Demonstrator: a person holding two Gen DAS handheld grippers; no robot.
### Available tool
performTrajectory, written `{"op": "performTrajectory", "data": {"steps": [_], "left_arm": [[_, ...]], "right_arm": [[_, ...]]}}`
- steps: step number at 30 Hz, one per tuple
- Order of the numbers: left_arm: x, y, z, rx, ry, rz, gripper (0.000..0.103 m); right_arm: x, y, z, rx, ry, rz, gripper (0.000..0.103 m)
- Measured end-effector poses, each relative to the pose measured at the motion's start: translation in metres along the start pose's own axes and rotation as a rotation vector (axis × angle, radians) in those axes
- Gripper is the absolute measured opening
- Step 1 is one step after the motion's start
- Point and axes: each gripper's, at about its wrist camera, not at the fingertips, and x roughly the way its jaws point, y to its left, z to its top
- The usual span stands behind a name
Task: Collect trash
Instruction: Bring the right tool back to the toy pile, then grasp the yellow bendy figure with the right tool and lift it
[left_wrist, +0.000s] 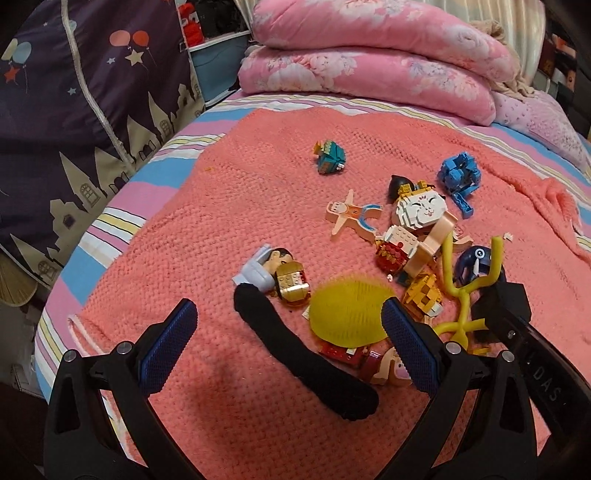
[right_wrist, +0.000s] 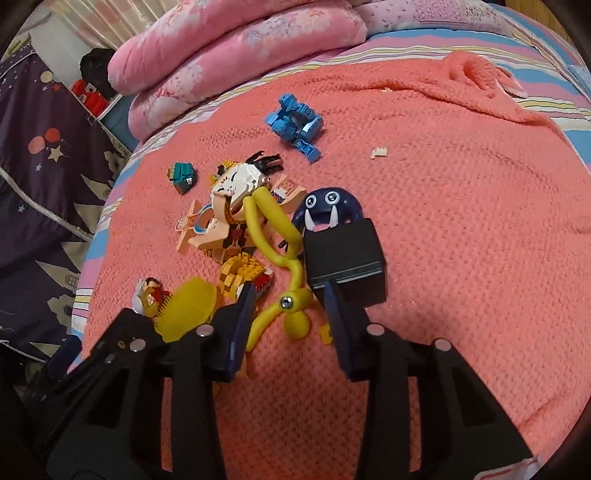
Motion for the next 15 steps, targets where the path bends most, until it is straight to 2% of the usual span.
{"op": "performTrajectory", "data": {"steps": [4, 6, 15], "left_arm": [[0.002, -0.003, 0.002, -0.007, 0.003, -0.014, 0.097], [0.000, -0.006, 0.003, -0.003, -0.008, -0.025, 0.098], [-0.006, -0.010, 0.003, 0.012, -0.006, -0.055, 0.097]], "right_arm": [[0.001, 0.000, 0.000, -0.021, 0.003, -0.017, 0.028], [0.001, -0.002, -0.001, -0.017, 0.006, -0.012, 0.017], [-0.005, 0.000, -0.006, -0.031, 0.000, -0.025, 0.016]]}}
